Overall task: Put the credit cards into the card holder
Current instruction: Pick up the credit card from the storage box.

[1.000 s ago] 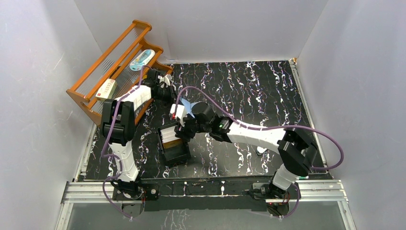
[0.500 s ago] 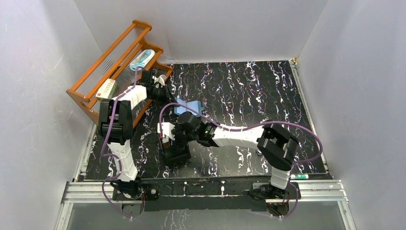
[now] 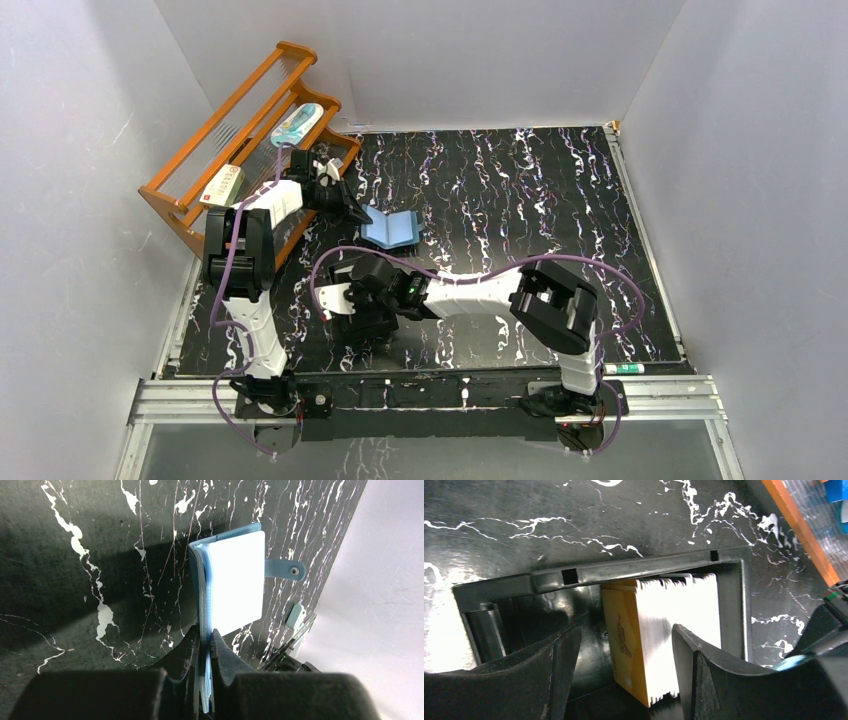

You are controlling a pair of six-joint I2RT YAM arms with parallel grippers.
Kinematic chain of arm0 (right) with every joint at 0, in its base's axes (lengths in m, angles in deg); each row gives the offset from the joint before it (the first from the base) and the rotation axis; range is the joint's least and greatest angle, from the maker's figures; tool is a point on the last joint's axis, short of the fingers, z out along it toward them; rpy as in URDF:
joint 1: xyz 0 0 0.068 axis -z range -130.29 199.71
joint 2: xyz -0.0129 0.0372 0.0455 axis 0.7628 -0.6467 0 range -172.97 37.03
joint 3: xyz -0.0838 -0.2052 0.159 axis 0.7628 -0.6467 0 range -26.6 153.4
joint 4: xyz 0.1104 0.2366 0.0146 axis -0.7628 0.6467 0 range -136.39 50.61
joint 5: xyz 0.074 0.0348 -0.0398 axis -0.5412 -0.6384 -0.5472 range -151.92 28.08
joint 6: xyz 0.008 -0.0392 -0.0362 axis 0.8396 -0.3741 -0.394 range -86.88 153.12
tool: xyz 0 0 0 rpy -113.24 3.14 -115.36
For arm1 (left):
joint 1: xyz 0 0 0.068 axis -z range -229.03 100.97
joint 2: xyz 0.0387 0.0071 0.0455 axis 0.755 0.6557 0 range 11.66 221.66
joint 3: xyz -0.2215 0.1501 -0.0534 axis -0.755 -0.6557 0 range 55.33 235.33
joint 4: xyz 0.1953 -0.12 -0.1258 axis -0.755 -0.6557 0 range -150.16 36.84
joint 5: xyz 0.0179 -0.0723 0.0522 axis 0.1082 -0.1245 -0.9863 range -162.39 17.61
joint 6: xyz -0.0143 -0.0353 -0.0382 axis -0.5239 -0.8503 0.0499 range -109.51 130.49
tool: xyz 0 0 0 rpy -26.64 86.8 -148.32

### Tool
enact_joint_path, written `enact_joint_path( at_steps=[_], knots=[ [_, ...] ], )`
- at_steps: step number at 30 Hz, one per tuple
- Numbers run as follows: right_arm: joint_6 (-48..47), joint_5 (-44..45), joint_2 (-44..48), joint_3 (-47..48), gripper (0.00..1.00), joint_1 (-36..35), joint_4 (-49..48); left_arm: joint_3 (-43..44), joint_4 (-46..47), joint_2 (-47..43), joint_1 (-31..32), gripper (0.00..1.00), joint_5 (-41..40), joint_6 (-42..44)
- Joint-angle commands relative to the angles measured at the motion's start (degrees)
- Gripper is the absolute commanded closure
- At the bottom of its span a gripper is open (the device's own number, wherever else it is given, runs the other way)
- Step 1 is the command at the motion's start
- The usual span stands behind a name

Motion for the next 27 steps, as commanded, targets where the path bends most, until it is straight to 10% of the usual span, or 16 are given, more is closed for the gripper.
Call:
enact_joint_path(
  at_steps=[1,27],
  knots=[
    [-2.9,4.1,-0.3,1.0,0.24,-0.1,-4.6,-1.2,0.8,-0.7,-0.2,0.96,3.3,-1.2],
    [-6.6,14.6,0.0,-5.7,0.45,-1.2,-18.4,-2.1,2.4,-1.5,-0.1,0.94,5.6,-2.6]
  ],
)
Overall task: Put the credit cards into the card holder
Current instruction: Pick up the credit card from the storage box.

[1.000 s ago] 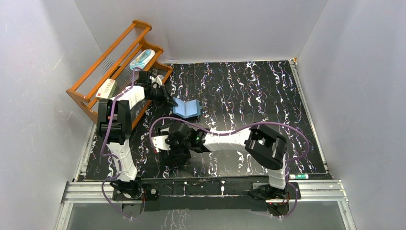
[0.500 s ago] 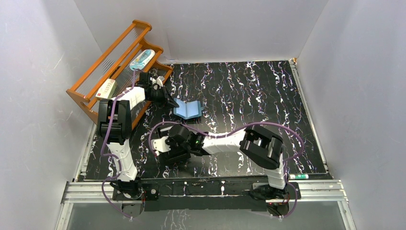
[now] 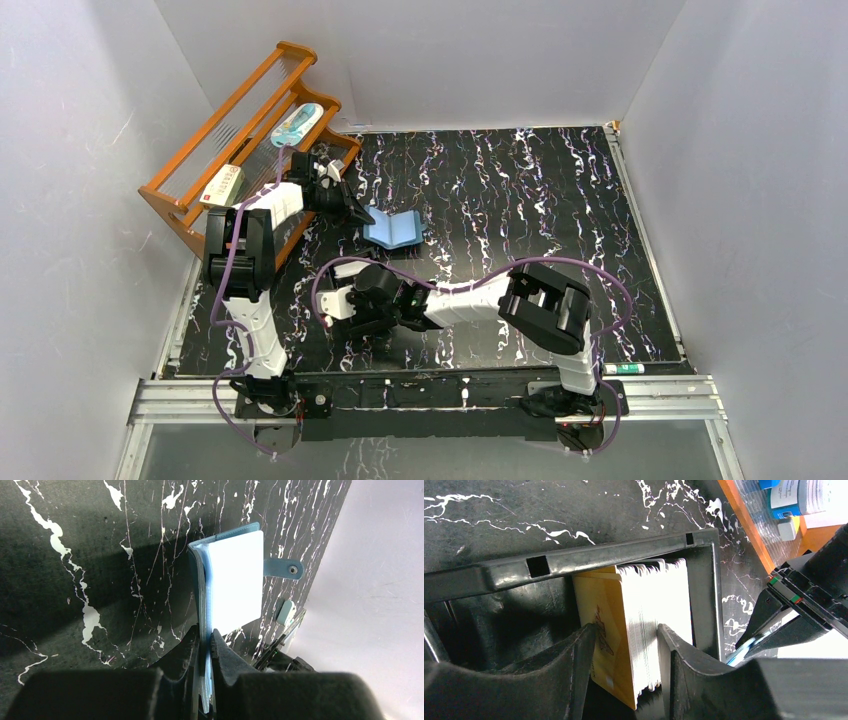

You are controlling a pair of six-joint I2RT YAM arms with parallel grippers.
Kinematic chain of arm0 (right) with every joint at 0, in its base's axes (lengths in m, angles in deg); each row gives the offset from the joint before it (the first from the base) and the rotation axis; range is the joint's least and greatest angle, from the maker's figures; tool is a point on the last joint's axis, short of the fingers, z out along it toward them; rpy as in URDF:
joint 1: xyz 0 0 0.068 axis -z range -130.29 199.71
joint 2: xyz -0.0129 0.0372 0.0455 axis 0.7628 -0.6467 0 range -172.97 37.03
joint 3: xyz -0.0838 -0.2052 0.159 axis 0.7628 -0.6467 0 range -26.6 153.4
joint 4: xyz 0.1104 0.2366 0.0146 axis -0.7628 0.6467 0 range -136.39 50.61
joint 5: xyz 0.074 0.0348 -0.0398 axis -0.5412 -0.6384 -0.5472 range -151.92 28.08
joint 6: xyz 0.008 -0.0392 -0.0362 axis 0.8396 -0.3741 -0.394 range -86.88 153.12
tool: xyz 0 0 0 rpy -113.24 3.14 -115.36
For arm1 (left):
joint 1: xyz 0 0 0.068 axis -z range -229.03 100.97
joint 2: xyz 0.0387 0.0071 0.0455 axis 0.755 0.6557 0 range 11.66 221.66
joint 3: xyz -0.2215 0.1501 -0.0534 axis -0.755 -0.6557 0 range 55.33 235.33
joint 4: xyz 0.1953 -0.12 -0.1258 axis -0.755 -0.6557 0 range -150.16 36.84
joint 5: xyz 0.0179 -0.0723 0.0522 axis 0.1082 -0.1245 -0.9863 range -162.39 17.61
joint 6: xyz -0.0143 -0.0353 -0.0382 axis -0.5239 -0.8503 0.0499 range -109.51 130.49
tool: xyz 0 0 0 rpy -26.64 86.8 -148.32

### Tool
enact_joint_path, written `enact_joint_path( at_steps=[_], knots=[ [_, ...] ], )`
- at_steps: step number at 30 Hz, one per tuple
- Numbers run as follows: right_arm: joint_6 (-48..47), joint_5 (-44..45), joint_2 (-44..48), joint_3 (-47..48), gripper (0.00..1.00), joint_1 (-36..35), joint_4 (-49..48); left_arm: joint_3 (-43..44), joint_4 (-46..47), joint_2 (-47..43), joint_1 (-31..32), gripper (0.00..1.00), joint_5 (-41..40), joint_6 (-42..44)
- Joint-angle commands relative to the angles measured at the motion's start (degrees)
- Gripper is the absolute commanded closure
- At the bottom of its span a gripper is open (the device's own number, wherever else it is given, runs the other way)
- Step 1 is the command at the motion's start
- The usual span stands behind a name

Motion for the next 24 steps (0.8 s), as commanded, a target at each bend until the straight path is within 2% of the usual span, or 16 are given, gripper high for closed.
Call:
enact_joint_path(
  at_steps=[1,17,24],
  knots=[
    [1.0,1.8,2.1,-0.5,0.45,0.1,-4.5,-0.4,-0.1,-1.5,-0.1,0.94,3.0,-0.9],
    [1.8,1.0,3.2,0.3,0.57,0.1,-3.3,-0.7,0.3,-2.0,-0.1,0.93,3.0,-1.0],
    [1.8,1.0,3.3,0.7,0.57,0.1,-3.1,-0.4,0.3,-1.5,-0.1,0.93,3.3,-1.0]
  ],
)
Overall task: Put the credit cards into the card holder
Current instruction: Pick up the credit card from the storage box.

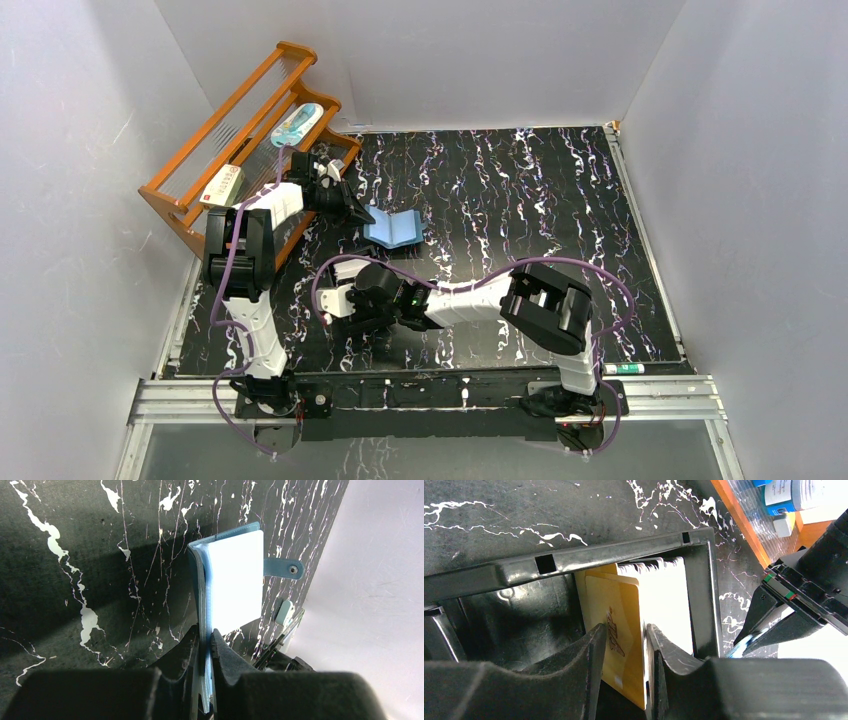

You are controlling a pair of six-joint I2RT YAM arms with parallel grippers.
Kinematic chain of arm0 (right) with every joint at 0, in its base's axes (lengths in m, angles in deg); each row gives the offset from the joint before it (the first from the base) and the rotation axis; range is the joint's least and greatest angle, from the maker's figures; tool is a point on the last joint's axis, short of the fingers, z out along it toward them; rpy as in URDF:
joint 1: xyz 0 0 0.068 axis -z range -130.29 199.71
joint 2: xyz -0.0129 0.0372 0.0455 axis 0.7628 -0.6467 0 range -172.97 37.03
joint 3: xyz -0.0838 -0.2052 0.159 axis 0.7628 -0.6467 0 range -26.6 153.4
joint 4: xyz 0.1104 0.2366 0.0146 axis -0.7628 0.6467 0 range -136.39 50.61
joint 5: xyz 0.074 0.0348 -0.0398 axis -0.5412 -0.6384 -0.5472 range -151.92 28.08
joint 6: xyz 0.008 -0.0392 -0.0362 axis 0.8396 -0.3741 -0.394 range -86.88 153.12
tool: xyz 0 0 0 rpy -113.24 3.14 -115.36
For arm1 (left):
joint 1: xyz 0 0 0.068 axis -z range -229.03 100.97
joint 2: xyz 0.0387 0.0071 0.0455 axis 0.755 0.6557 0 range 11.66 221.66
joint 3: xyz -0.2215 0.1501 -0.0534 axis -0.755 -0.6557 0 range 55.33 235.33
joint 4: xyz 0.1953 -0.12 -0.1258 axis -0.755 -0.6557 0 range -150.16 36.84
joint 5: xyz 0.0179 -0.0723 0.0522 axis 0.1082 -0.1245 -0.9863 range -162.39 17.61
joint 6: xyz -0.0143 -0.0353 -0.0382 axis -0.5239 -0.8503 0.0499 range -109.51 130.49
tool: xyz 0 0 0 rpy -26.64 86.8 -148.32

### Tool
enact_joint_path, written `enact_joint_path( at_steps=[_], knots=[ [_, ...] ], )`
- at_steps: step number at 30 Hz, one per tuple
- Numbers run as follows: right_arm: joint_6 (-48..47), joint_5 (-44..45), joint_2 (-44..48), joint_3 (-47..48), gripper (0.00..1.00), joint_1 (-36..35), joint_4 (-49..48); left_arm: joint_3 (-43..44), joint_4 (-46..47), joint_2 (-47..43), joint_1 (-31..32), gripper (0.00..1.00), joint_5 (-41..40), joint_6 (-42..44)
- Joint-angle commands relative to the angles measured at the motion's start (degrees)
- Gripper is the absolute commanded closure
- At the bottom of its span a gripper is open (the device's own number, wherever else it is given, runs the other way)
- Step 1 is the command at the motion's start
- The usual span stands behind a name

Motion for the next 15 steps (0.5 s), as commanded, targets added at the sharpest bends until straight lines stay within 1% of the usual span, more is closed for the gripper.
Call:
enact_joint_path(
  at_steps=[1,6,15],
  knots=[
    [0.5,0.2,2.7,1.0,0.57,0.1,-2.4,-0.3,-0.3,-1.5,-0.1,0.93,2.9,-0.7],
    [0.0,-0.9,2.2,2.2,0.58,0.1,-0.6,-0.4,-0.3,-1.6,-0.1,0.92,3.1,-0.5],
    [-0.4,-2.2,3.0,2.5,0.56,0.1,1.3,-0.2,-0.3,-1.5,-0.1,0.91,3.5,-0.5]
  ],
)
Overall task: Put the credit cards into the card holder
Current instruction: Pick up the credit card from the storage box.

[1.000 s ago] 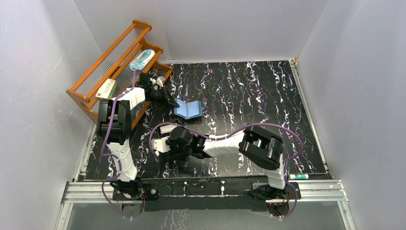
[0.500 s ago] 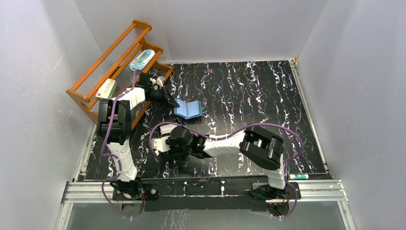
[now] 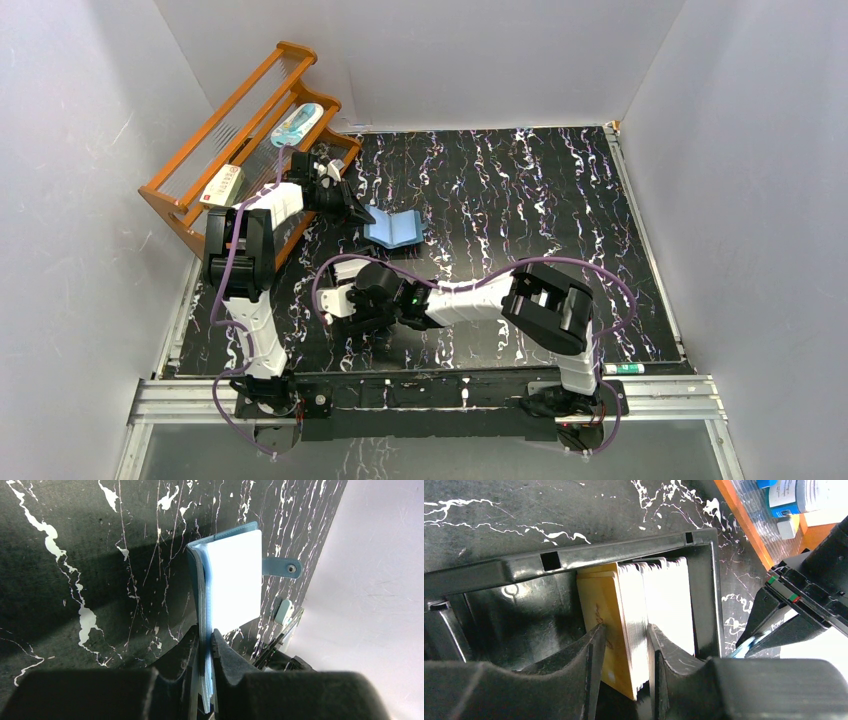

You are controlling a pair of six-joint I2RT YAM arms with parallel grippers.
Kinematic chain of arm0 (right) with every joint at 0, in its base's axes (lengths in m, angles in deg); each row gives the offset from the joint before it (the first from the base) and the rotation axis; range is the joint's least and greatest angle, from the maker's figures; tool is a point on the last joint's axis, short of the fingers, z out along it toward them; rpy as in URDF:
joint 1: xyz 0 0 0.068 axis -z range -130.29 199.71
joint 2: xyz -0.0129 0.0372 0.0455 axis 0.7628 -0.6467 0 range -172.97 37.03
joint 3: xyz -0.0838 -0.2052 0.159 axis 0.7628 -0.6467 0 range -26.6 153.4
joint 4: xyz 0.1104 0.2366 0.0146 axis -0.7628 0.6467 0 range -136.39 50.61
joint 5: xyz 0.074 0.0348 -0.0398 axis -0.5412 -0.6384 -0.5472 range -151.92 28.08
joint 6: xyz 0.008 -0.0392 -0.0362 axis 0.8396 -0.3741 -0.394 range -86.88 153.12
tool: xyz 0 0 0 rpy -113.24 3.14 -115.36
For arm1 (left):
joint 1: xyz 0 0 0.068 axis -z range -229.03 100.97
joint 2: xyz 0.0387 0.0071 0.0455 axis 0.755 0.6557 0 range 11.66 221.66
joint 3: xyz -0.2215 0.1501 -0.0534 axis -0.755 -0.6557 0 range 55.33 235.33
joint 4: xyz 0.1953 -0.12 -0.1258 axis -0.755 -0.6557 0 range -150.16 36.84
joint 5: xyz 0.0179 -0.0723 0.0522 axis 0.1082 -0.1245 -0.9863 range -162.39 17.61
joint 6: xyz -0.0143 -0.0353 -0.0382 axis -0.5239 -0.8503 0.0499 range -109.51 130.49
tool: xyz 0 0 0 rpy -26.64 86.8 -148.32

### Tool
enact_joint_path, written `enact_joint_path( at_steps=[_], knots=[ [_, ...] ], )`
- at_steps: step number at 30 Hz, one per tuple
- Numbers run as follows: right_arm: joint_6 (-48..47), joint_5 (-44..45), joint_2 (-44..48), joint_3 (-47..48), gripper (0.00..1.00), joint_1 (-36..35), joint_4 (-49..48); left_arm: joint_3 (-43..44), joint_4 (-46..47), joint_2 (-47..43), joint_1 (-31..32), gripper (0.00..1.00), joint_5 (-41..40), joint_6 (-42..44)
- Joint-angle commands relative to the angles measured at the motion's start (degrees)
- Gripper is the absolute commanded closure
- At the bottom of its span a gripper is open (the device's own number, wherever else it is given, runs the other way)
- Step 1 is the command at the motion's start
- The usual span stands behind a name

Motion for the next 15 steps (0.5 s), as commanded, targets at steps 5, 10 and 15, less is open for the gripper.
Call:
enact_joint_path(
  at_steps=[5,10,15],
  knots=[
    [-0.7,-3.4,2.1,3.8,0.58,0.1,3.3,-0.1,-0.3,-1.7,-0.1,0.91,3.5,-0.4],
    [-0.9,-3.6,1.0,4.9,0.56,0.1,4.1,-0.1,-0.3,-1.9,-0.1,0.9,3.6,-0.4],
    [-2.4,-3.6,-0.6,6.0,0.41,0.1,5.0,-0.2,-0.3,-1.8,-0.1,0.9,3.7,-0.4]
  ],
)
